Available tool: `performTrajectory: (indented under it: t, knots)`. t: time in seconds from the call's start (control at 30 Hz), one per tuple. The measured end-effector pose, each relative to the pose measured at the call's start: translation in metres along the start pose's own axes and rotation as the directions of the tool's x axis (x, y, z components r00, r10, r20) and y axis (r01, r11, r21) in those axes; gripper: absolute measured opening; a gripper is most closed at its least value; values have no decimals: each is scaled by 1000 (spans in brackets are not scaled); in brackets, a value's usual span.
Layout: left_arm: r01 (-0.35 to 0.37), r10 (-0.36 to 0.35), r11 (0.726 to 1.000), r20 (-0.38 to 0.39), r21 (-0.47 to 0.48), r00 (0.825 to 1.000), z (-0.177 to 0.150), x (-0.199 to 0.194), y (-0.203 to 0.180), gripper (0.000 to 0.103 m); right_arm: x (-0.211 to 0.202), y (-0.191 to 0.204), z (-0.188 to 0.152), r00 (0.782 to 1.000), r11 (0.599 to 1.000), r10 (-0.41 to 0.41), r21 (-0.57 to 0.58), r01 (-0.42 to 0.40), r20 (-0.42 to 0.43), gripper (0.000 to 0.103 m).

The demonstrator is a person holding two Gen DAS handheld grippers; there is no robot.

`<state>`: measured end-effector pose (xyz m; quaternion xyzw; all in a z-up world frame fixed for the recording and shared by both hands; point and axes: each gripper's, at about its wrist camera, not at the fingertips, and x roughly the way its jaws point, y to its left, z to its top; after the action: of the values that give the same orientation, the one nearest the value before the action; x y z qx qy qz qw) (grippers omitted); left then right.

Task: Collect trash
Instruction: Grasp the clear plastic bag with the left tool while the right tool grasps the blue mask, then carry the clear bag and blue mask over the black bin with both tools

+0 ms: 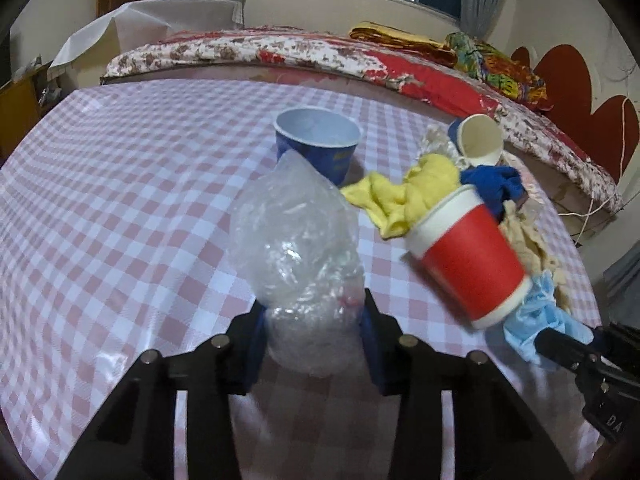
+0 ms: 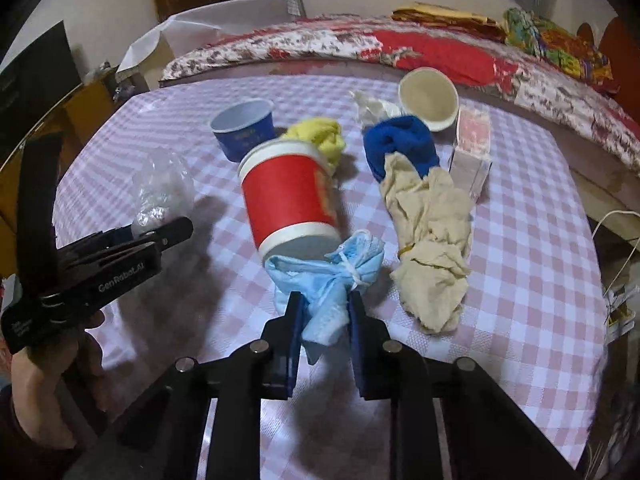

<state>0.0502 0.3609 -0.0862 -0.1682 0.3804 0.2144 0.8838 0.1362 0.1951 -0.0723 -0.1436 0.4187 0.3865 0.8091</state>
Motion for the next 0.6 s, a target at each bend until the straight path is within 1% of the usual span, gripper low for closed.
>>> performTrajectory:
  t: [0.17,0.27,0.43,0.6]
  knots:
    - [17,-17,999,0,29,1000,-10,-16,-12,43,-18,-8,-6,1000,1000,-14,19,14,16,23]
    - [26,-27,999,1,38,1000,-13,-24,-19,43,-35,-14,-11,999,999,-25,27,24,39,23]
    - [54,-54,996,6,68,999,-22,-43,-39,43,-69,-28,-20,996,998,-52,45,49,78,23]
    - [86,-88,989,12,117,996,-29,-60,-66,43,-98,-44,-31,991,994,-82,76,74,108,23]
